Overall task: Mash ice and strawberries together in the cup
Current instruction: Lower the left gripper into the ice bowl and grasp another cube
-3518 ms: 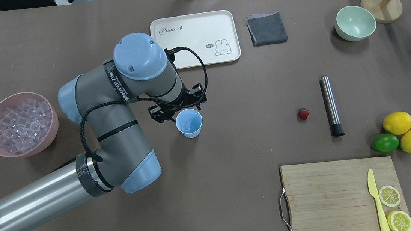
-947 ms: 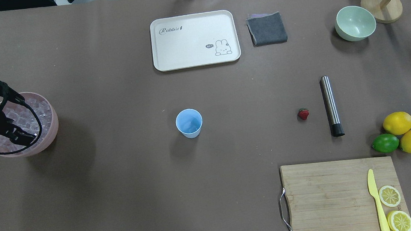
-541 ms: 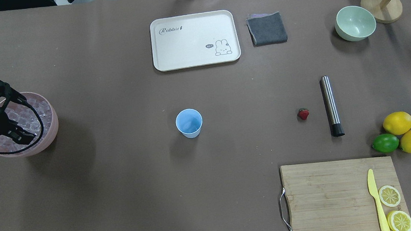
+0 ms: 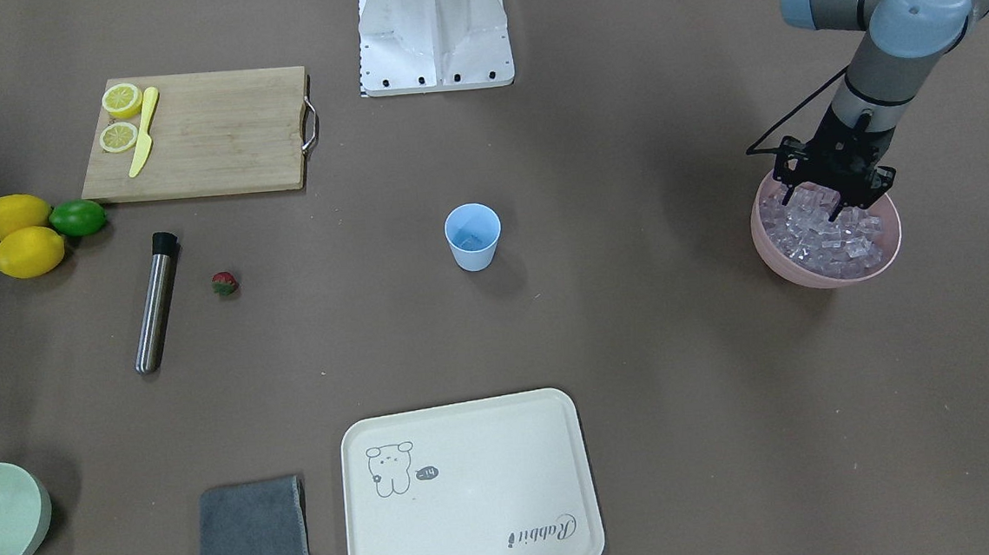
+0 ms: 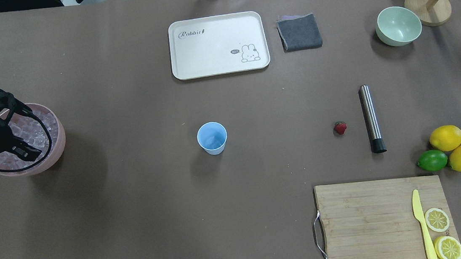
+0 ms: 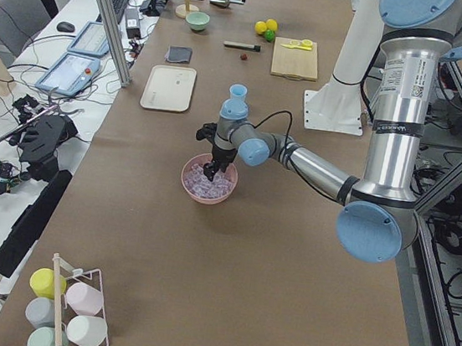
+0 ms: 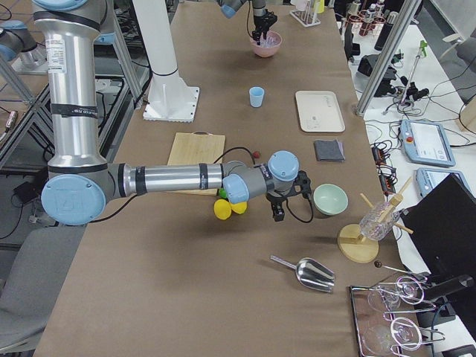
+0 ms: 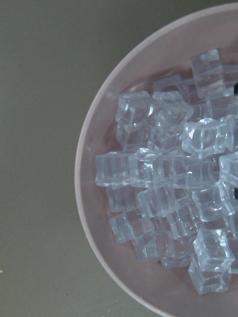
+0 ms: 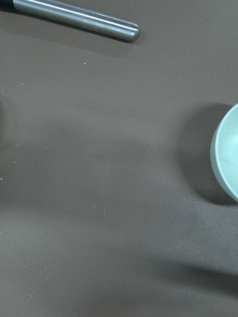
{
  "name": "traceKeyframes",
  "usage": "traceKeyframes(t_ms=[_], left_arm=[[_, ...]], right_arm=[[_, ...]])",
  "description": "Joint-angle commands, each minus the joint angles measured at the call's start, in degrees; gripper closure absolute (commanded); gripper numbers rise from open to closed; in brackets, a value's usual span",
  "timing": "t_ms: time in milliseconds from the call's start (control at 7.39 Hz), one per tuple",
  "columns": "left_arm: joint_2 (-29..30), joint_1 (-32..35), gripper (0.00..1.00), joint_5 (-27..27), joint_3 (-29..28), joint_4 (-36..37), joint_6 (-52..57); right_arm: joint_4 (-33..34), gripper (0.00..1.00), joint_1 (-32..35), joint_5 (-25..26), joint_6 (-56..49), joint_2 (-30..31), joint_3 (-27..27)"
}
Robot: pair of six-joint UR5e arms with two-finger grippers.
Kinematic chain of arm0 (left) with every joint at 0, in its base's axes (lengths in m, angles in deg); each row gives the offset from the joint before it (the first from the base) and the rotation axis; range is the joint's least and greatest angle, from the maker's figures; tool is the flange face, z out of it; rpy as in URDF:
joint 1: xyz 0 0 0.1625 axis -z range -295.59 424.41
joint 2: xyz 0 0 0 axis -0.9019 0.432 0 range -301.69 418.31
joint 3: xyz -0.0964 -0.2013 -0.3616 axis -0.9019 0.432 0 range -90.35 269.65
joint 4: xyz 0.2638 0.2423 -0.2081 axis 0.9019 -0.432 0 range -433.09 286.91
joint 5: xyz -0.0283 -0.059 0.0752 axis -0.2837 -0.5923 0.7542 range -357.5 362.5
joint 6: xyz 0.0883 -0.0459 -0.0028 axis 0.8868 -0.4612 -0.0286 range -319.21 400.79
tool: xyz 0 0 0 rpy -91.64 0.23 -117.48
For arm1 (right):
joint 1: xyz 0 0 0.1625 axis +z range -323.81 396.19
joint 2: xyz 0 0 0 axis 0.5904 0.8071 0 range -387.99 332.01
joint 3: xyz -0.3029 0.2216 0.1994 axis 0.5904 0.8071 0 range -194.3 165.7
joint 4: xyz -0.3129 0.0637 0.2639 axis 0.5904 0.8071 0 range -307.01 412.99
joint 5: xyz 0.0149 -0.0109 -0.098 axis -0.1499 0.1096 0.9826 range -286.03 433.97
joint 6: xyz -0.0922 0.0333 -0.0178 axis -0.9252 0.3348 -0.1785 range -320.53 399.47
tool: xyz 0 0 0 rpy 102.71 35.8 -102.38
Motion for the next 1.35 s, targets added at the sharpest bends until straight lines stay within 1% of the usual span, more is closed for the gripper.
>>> traceKeyframes(t_ms=[0, 406, 677, 812, 947, 1218], left_arm=[[0.0, -0.8, 0.44, 0.0, 0.0, 0.0, -0.9], [-0.1, -0.9, 0.44, 0.1, -0.4, 0.0, -0.9], [-0.1, -0.9, 0.59, 0.2, -0.4, 0.0, -0.9], [-0.1, -0.9, 0.79, 0.1, -0.1, 0.1, -1.1], [-0.1, -0.9, 1.00, 0.0, 0.4, 0.2, -1.5], [-0.7, -0.3, 1.00, -0.4, 1.7, 0.6, -1.2]], right_arm=[[0.0, 0.00, 0.0, -0.1, 0.0, 0.0, 0.0], [0.0, 0.00, 0.1, -0.2, 0.0, 0.0, -0.1], [0.0, 0.00, 0.0, -0.2, 0.0, 0.0, -0.1], [0.0, 0.00, 0.1, -0.8, 0.0, 0.0, -0.2], [-0.1, 0.00, 0.1, -4.3, 0.0, 0.1, 0.0], [0.0, 0.00, 0.2, -4.6, 0.0, 0.0, 0.0]])
